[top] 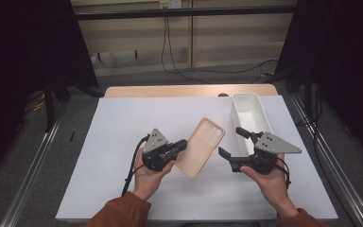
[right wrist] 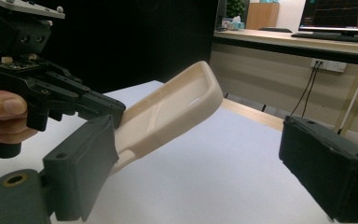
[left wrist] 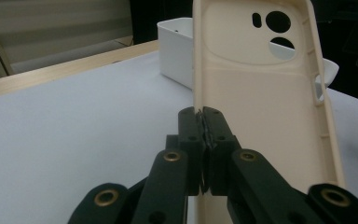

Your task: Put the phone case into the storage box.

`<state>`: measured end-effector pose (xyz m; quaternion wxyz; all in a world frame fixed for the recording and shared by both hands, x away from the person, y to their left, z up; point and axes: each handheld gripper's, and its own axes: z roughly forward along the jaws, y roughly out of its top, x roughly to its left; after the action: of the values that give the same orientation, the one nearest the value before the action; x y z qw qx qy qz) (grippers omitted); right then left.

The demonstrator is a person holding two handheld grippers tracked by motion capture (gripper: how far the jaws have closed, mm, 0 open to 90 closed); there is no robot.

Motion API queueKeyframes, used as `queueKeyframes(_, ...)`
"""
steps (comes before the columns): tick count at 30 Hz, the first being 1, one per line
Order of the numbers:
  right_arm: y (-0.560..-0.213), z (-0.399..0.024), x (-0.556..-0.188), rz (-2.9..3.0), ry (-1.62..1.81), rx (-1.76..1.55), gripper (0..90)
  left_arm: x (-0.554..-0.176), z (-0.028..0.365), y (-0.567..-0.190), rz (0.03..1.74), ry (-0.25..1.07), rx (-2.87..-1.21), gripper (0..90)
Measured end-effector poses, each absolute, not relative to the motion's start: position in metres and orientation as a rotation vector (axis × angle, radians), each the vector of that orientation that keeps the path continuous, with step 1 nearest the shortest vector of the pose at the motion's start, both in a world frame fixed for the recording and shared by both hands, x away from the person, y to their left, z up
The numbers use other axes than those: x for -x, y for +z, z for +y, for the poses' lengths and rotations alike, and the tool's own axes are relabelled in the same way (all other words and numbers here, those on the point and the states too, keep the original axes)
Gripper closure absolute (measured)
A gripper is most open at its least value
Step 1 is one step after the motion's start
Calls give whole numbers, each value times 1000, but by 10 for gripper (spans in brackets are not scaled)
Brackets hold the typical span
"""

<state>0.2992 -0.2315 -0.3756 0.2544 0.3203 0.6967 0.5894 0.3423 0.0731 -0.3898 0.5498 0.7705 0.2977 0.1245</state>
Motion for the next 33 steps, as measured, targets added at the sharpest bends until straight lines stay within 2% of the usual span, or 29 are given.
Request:
queueKeyframes(2, -375, -228, -301, 1908, 1608, -852, 168, -342, 73, -390, 703, 292, -1823, 877)
queueKeyframes(13, -376, -214, -310, 1937, 1603, -885, 246, -342, 66, -390, 688, 291, -1826, 877)
queueKeyframes(21, -382, -216, -311, 1959, 1621, -915, 420, -340, 66, -389, 687, 299, -1815, 876)
queueKeyframes(33, -388, -220, -314, 1955, 1592, -960, 543, -339, 64, -390, 677, 303, -1820, 875)
